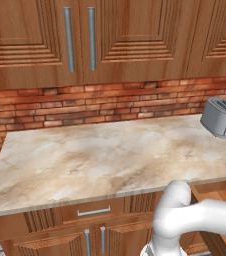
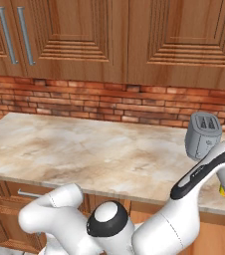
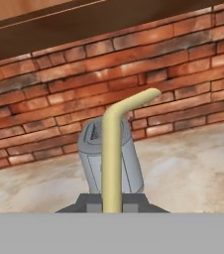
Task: Pick up the straw from the right drawer and put it inside the smoothie cup.
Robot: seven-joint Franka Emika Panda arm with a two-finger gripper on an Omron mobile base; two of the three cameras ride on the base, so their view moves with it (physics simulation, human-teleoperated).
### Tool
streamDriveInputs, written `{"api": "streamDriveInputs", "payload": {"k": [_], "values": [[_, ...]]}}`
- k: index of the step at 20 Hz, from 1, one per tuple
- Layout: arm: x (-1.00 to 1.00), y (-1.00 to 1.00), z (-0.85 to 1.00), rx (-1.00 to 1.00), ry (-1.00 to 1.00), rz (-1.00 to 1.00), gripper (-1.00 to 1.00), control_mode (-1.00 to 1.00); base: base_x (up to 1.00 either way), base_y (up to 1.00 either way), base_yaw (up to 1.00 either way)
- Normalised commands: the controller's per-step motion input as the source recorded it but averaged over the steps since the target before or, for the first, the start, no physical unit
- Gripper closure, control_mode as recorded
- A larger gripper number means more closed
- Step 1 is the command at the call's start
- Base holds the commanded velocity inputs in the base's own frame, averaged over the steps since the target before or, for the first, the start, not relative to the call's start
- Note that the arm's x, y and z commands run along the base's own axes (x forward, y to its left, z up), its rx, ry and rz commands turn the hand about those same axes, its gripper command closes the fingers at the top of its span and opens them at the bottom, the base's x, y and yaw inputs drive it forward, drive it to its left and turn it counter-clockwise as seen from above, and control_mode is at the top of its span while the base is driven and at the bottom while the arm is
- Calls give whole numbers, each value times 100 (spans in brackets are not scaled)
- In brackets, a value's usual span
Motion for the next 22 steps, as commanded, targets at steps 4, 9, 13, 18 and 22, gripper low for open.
{"api": "streamDriveInputs", "payload": {"k": [4,9,13,18,22], "values": [[2,-26,-19,0,0,0,100,-100,0,0,0],[6,-25,-18,0,0,0,100,-100,0,0,0],[14,-22,-11,0,0,0,100,-100,0,0,0],[18,-18,-16,0,0,0,100,-100,0,0,0],[18,-2,-21,0,0,0,100,-100,0,0,0]]}}
